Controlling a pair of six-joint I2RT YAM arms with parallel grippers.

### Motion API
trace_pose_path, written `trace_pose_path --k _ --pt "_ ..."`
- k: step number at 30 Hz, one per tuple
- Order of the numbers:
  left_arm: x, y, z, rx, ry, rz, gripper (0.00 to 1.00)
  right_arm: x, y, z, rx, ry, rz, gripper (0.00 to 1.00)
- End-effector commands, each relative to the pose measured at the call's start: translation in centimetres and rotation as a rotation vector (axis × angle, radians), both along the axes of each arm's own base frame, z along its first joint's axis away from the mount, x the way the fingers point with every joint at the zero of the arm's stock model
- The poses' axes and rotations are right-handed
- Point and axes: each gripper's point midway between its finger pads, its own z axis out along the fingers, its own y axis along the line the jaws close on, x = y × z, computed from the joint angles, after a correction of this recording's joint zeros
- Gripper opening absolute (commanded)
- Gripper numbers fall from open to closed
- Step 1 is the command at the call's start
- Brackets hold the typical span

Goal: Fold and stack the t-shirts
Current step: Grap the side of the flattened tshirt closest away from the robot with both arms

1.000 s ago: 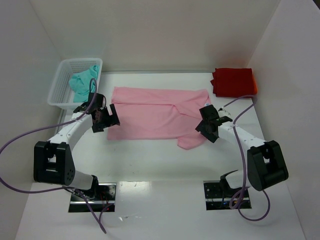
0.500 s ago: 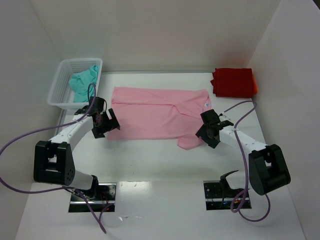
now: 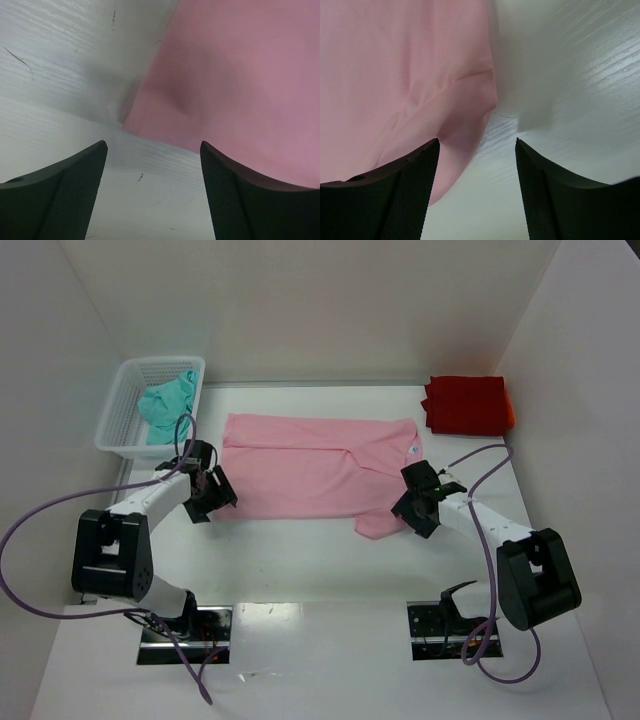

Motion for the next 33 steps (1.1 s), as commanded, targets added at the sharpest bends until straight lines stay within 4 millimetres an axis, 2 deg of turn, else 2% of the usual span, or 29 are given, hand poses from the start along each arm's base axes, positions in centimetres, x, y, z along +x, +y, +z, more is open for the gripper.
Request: trace_pose_path --k 1,11,15,19,27,28,32,33 --pt "0.0 0.8 -1.2 0.034 0.024 0.044 0.8 0.3 -0.4 -0.1 -0.023 -0.021 -0.019 0.68" --pt "0.6 2.0 -1.9 0.078 0.019 0.088 0.69 1.1 -0.4 0.2 -0.031 -0.048 -0.027 0.68" --pt "0.5 2.0 -2.2 0.079 0.029 0.088 0.54 1.2 -0.6 0.2 -0.039 -0.051 -0.03 0.68" --pt "0.5 2.1 -2.4 0.088 0.037 0.09 0.48 1.3 -0.9 0.2 -0.056 -0.049 -0.045 0.68" --pt "0.5 2.1 -2.9 0.088 0.045 0.099 0.21 1.6 -0.9 0.3 -0.056 -0.062 -0.059 0.68" --pt "0.5 2.2 -2.9 0.091 0.046 0.091 0.15 1.6 -0.9 0.3 -0.056 -0.062 -0.059 0.66" --pt "0.7 2.0 -2.9 0.082 0.047 0.088 0.0 1.9 -0.8 0.6 -0.046 -0.08 -0.067 0.62" --pt "0.7 2.0 -2.9 0.082 0.047 0.088 0.0 1.9 -1.0 0.6 -0.053 -0.083 -0.071 0.61"
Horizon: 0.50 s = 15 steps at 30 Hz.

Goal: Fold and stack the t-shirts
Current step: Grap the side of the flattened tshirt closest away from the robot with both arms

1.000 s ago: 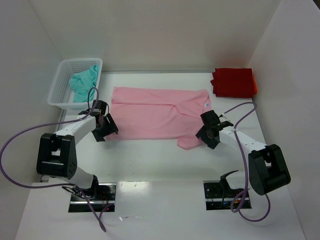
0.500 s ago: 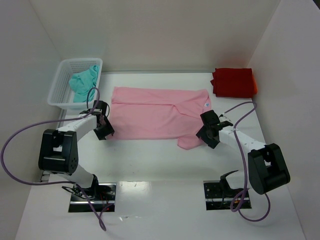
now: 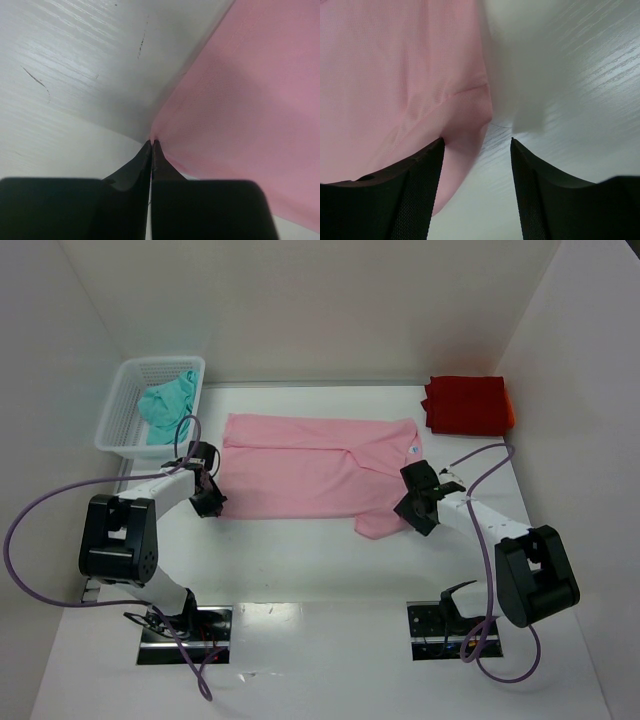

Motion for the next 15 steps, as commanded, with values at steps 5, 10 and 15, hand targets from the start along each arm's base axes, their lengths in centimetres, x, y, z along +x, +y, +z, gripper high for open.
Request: trace_pose_path --k 5,10,15 --pt "0.8 0.3 0.4 0.006 -0.02 0.005 0.0 1.7 -0.3 1.2 -0.02 -0.086 -0.04 0.42" --pt "1.0 0.3 0.9 0.006 -0.031 0.005 0.0 1.8 -0.3 1.0 -0.02 -0.086 -0.04 0.2" --pt "1.2 0.3 1.4 0.008 -0.039 -0.004 0.0 1.9 -0.6 1.1 -0.04 -0.09 -0.039 0.0"
